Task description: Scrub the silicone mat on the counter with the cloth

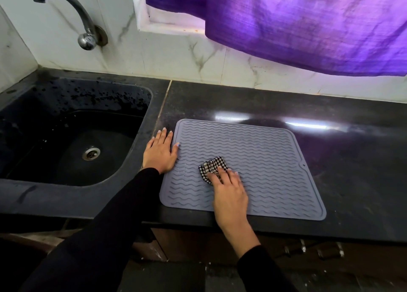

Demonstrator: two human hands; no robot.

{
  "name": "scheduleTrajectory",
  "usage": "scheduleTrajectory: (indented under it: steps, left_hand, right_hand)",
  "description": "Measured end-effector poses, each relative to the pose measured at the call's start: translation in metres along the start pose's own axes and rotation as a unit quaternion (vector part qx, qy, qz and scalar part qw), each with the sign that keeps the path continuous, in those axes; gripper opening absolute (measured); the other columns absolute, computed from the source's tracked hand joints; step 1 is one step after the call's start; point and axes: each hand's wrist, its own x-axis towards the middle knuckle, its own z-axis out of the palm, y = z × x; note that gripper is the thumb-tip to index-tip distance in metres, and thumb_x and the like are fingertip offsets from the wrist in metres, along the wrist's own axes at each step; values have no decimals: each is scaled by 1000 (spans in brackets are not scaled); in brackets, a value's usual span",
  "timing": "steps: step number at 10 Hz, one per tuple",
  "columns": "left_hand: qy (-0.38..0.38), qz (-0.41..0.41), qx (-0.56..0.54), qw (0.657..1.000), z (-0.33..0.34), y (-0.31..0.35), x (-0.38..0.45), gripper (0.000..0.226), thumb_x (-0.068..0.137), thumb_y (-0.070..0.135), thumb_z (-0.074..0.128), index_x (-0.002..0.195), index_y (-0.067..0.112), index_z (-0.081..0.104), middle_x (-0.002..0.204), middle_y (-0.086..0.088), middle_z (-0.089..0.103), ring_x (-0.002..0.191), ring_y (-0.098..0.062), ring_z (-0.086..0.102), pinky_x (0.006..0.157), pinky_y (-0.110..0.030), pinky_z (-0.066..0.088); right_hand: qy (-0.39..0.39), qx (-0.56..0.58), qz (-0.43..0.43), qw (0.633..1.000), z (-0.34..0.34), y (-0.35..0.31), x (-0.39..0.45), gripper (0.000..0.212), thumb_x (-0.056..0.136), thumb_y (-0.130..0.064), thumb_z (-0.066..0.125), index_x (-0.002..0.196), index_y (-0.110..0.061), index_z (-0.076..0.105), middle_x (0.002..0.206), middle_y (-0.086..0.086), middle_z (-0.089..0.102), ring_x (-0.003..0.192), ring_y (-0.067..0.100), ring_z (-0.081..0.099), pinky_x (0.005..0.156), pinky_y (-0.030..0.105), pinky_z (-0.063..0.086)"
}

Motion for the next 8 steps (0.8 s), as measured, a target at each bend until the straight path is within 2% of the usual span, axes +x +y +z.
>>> scheduleTrajectory:
  steps: [1, 2, 3, 4, 5, 6, 7, 8]
  left_hand:
    - [-1, 5, -2, 1000, -1, -1, -1, 57, 98, 45, 20, 147, 15, 18, 157, -4, 10, 145, -15, 5, 117, -33, 3]
    - [-3, 8, -6, 1000, -1, -2, -1, 57, 98, 45, 20, 147, 15, 18, 157, -4, 11, 144, -16, 6, 117, -33, 4]
    - [0, 6, -15, 1000, -1, -2, -1, 58, 98, 45, 22, 147, 15, 20, 156, -5, 13, 144, -16, 7, 117, -33, 5]
    - [8, 7, -25, 1000, -4, -1, -2, 57, 98, 44, 26, 145, 12, 26, 155, -8, 17, 144, -20, 11, 117, -35, 7]
    - [24, 10, -58, 998, -7, 4, -6, 55, 98, 40, 30, 140, 6, 35, 151, -15, 27, 142, -27, 20, 117, -41, 13]
    - [41, -35, -87, 995, -10, 7, -12, 53, 98, 34, 32, 140, 2, 34, 150, -20, 26, 141, -31, 20, 116, -46, 12]
    - [18, -66, -66, 995, -7, 13, -24, 56, 98, 38, 29, 145, 8, 23, 153, -21, 16, 143, -31, 10, 115, -46, 4]
    - [4, -51, -20, 998, 1, 17, -34, 56, 98, 40, 25, 147, 14, 20, 155, -17, 10, 144, -28, 6, 116, -44, 1]
  right_hand:
    - [37, -35, 22, 998, 1, 8, 1, 44, 54, -5, 83, 93, -22, 72, 102, 7, 71, 97, 30, 66, 93, 44, 48]
    - [42, -45, 40, 997, -2, 25, 0, 40, 58, -4, 79, 93, -22, 72, 102, 7, 70, 99, 31, 65, 96, 44, 45]
    - [39, -56, 59, 996, -8, 46, -8, 38, 83, -2, 51, 114, -20, 63, 124, 9, 60, 121, 34, 50, 111, 44, 30]
    - [-22, 2, 136, 990, -30, 68, -5, 46, 90, -4, 41, 130, -24, 50, 136, 7, 50, 128, 29, 40, 111, 38, 27]
    - [-26, 178, 253, 951, -56, 80, 10, 46, 87, -4, 46, 127, -25, 55, 123, 14, 60, 116, 32, 52, 96, 36, 41]
    - [45, 222, 227, 947, -59, 61, 19, 53, 86, 0, 48, 134, -23, 49, 132, 8, 54, 121, 28, 49, 101, 33, 39]
    - [20, 147, 72, 986, -29, 28, 13, 59, 90, 2, 41, 141, -28, 38, 150, 0, 33, 140, 22, 25, 117, 33, 17]
    - [21, 34, -22, 999, 2, 25, 4, 52, 91, -3, 38, 135, -28, 47, 148, 5, 38, 138, 31, 30, 115, 40, 18]
